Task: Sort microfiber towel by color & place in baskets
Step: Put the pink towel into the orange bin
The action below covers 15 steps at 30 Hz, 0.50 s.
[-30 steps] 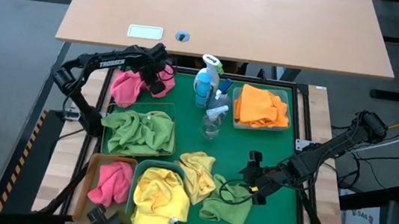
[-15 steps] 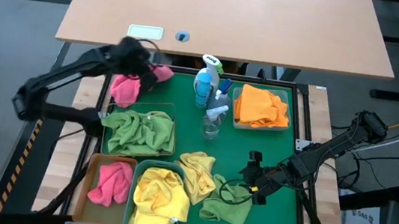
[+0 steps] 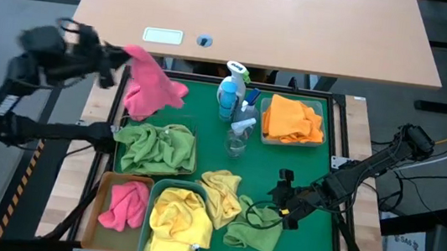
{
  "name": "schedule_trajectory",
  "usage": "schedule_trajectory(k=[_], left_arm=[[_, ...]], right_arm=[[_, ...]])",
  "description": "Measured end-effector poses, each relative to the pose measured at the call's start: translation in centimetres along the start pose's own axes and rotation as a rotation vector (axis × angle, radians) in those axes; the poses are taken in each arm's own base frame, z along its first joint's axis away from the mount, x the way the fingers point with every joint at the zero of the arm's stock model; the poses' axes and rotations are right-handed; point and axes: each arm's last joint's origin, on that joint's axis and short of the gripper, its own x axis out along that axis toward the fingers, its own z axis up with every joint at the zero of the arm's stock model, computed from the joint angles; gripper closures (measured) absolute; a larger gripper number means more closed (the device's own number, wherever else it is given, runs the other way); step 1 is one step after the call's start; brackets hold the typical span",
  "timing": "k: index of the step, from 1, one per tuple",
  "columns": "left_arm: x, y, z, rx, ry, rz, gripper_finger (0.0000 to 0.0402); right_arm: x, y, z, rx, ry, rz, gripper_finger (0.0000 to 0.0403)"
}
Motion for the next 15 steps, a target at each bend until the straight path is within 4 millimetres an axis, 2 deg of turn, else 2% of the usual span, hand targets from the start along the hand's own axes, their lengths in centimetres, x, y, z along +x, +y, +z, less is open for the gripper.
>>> schedule_trajectory(k=[3, 6, 9, 15], left_arm=[[-2.1, -0.9, 1.8, -0.036, -0.029, -0.144, 0.0401], [-3.6, -1.5, 2.6, -0.09, -0.006, -0.29, 0.0401], [-4.2, -1.8, 2.6, -0.145, 0.067, -0.422, 0.0401], [-4.5, -2.1, 1.3, -0.229, 0.327, -0.605, 0.0401]], right_arm=[[0.0, 0.0, 0.0, 0.0, 0.0, 0.0, 0.0198], [0.0, 0.0, 0.0, 0.0, 0.0, 0.0, 0.0198], [0.0, 0.0, 0.0, 0.0, 0.0, 0.0, 0.0198], [0.0, 0.0, 0.0, 0.0, 0.0, 0.0, 0.0198]])
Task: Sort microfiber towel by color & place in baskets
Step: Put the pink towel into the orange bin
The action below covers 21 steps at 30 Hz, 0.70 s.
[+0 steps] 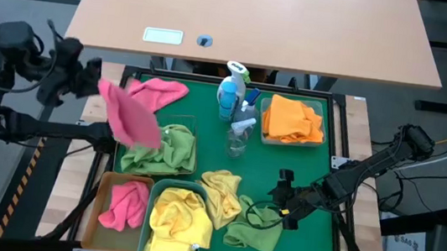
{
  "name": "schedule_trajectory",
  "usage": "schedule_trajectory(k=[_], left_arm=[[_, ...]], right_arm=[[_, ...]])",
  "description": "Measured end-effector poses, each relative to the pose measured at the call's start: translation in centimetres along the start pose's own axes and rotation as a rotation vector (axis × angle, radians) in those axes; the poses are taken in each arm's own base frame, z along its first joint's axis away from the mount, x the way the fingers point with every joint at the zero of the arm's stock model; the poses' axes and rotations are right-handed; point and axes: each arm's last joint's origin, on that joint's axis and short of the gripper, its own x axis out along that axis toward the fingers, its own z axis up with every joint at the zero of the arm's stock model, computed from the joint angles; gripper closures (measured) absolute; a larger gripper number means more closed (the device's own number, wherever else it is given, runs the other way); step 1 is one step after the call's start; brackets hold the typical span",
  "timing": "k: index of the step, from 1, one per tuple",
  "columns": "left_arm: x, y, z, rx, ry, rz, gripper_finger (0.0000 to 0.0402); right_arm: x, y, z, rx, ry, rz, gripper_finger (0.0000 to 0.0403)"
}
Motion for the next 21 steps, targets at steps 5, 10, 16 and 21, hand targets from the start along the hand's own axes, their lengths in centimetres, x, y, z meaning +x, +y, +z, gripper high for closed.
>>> schedule_trajectory(k=[5, 10, 16, 21], left_arm=[[0.2, 0.3, -0.9, -0.111, 0.156, -0.061, 0.0401], [0.1, 0.2, -1.2, -0.245, 0.226, -0.108, 0.0401], [-0.1, 0.6, -2.0, -0.275, 0.284, -0.047, 0.0402], [0.4, 1.0, -1.7, -0.157, 0.252, -0.01, 0.0401]], right_arm=[[0.0, 0.0, 0.0, 0.004, 0.0, 0.0, 0.0198], [0.0, 0.0, 0.0, 0.069, 0.0, 0.0, 0.0198], [0.0, 0.0, 0.0, 0.13, 0.0, 0.0, 0.0198], [0.0, 0.0, 0.0, 0.159, -0.001, 0.0, 0.0198]])
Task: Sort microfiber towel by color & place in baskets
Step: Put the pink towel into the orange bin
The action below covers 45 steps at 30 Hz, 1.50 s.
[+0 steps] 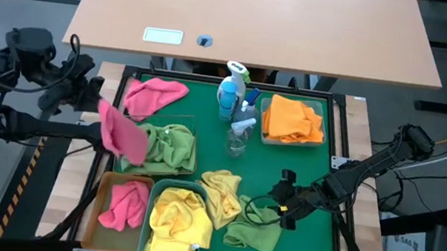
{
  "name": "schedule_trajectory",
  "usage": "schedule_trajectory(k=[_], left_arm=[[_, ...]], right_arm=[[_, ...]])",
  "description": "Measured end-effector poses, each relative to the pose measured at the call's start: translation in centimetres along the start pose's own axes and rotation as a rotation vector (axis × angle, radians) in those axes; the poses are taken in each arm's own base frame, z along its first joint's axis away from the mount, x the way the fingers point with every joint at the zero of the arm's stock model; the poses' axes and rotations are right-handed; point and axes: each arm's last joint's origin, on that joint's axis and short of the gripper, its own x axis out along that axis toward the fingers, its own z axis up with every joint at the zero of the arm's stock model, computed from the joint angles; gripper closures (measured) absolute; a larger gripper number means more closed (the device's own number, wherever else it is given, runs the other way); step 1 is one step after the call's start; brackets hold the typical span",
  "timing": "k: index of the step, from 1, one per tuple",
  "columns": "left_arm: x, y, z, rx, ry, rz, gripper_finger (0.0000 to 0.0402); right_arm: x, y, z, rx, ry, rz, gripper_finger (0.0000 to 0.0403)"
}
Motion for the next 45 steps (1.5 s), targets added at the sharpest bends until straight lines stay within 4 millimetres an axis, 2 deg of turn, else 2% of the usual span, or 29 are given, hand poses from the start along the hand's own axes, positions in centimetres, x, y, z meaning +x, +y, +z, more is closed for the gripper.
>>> schedule_trajectory(k=[4, 11, 16, 21, 25, 29, 36, 41, 45], left_arm=[[2.1, 1.1, 1.3, 0.042, 0.041, 0.045, 0.0401], [7.7, 3.0, 3.2, 0.169, 0.232, -0.002, 0.0401], [10.9, 1.9, 2.0, 0.157, 0.425, -0.104, 0.0401], [13.3, -0.4, -0.7, 0.133, 0.612, -0.149, 0.0401], [14.1, -2.2, -3.2, 0.111, 0.691, -0.1, 0.0401], [14.5, -4.0, -5.2, 0.051, 0.683, -0.038, 0.0401], [14.1, -7.3, -8.2, -0.081, 0.643, -0.058, 0.0401], [12.9, -8.4, -9.9, -0.265, 0.613, 0.019, 0.0401], [12.1, -8.3, -10.8, -0.393, 0.615, 0.117, 0.0401]], right_arm=[[0.0, 0.1, 0.1, 0.027, -0.009, 0.005, 0.0198], [0.0, 0.4, 0.7, 0.073, -0.065, 0.041, 0.0198], [-0.1, 0.7, 1.1, 0.089, -0.112, 0.071, 0.0198], [-0.1, 0.8, 1.3, 0.095, -0.129, 0.082, 0.0198], [-0.1, 0.8, 1.3, 0.094, -0.129, 0.082, 0.0198], [-0.1, 0.8, 1.3, 0.088, -0.126, 0.081, 0.0198], [-0.1, 0.7, 1.3, 0.082, -0.124, 0.08, 0.0198], [-0.1, 0.7, 1.2, 0.079, -0.118, 0.076, 0.0198], [-0.1, 0.7, 1.2, 0.02, -0.12, 0.073, 0.0198]])
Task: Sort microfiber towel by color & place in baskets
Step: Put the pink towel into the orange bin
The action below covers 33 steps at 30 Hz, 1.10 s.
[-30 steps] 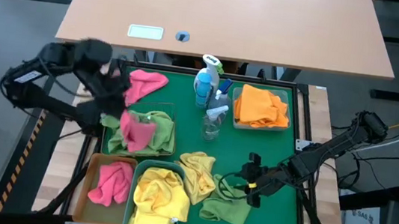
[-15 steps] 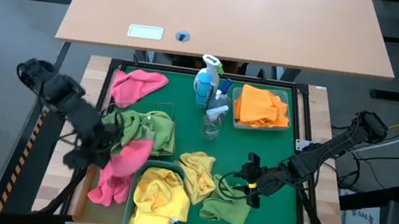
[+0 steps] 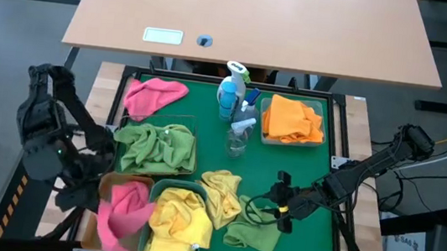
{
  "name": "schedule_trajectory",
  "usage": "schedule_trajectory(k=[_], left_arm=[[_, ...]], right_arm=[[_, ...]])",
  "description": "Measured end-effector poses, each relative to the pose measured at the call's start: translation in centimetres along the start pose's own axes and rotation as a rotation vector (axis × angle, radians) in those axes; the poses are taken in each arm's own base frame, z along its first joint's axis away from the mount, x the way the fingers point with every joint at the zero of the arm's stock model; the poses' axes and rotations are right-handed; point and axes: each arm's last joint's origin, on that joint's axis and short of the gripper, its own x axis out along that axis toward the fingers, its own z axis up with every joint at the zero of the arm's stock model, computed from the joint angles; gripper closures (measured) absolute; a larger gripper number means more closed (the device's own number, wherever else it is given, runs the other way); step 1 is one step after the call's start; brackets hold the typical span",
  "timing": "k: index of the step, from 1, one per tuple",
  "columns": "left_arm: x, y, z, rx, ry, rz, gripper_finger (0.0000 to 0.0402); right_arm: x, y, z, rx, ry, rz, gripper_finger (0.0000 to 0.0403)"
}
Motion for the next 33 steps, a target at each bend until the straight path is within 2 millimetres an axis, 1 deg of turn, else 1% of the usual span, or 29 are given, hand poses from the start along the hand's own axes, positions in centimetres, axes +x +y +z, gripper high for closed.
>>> schedule_trajectory(k=[4, 7, 10, 11, 13, 15, 17, 22, 26, 30, 33], left_arm=[[-0.1, 1.4, -0.4, -0.106, -0.005, 0.143, 0.0401], [-0.3, 3.0, -0.4, -0.173, -0.022, 0.326, 0.0401], [-0.6, 4.8, -0.4, -0.229, -0.079, 0.553, 0.0401], [-0.3, 5.0, -0.4, -0.244, -0.092, 0.587, 0.0401], [0.7, 5.3, -0.4, -0.237, -0.125, 0.575, 0.0401], [1.9, 5.8, -0.4, -0.208, -0.176, 0.6, 0.0401], [3.5, 6.5, -0.5, -0.196, -0.206, 0.664, 0.0401], [7.8, 8.3, -1.4, -0.185, -0.1, 0.774, 0.0401], [11.2, 9.4, -1.8, -0.177, -0.088, 0.761, 0.0401], [13.7, 10.6, -2.1, -0.108, -0.063, 0.779, 0.0401], [14.8, 11.4, -2.3, -0.07, -0.042, 0.822, 0.04]], right_arm=[[0.0, 0.0, 0.0, -0.062, 0.0, 0.0, 0.0198], [0.0, 0.0, 0.0, -0.072, 0.0, 0.0, 0.0198], [0.0, 0.0, 0.0, -0.072, 0.0, 0.0, 0.0198], [0.0, 0.0, 0.0, -0.072, 0.0, 0.0, 0.0198], [0.0, 0.0, 0.0, -0.072, -0.001, 0.0, 0.0198], [0.0, 0.0, 0.0, -0.072, -0.001, 0.001, 0.0198], [0.0, 0.0, 0.0, -0.071, -0.002, 0.001, 0.0198], [0.0, 0.0, 0.1, -0.07, -0.007, 0.003, 0.0198], [0.0, 0.1, 0.1, -0.067, -0.013, 0.006, 0.0198], [0.0, 0.2, 0.4, -0.058, -0.041, 0.021, 0.0198], [0.0, 0.5, 0.9, -0.042, -0.088, 0.045, 0.0198]])
